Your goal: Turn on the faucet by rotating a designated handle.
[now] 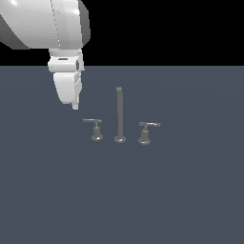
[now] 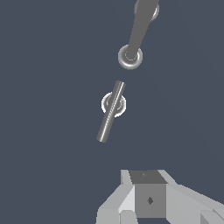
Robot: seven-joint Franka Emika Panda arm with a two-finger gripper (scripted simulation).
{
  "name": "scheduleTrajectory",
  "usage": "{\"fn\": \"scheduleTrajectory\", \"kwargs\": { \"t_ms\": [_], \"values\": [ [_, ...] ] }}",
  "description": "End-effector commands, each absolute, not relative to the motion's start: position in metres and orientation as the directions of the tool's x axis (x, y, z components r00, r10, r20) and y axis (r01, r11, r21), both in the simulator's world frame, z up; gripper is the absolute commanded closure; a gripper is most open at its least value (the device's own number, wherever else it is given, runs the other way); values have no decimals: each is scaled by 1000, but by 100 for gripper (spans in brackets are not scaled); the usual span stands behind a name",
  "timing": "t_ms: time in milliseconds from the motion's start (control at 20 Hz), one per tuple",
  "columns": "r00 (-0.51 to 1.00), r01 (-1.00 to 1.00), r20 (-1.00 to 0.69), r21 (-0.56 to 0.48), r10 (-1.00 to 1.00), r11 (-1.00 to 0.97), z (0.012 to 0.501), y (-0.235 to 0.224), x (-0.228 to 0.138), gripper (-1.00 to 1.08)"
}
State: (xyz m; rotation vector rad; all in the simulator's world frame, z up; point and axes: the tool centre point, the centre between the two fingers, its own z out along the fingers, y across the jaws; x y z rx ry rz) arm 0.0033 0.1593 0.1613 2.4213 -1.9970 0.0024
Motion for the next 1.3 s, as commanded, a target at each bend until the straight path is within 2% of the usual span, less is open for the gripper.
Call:
{"fn": "scheduleTrajectory", "kwargs": {
  "t_ms": [0,650,1250],
  "values": [
    [129,-992,5,1,-992,-129,147,155,17,108],
    [-113,-994,3,0,-994,113,95,130,70,108],
    [-145,-989,0,0,-989,145,89,126,76,108]
  ]
}}
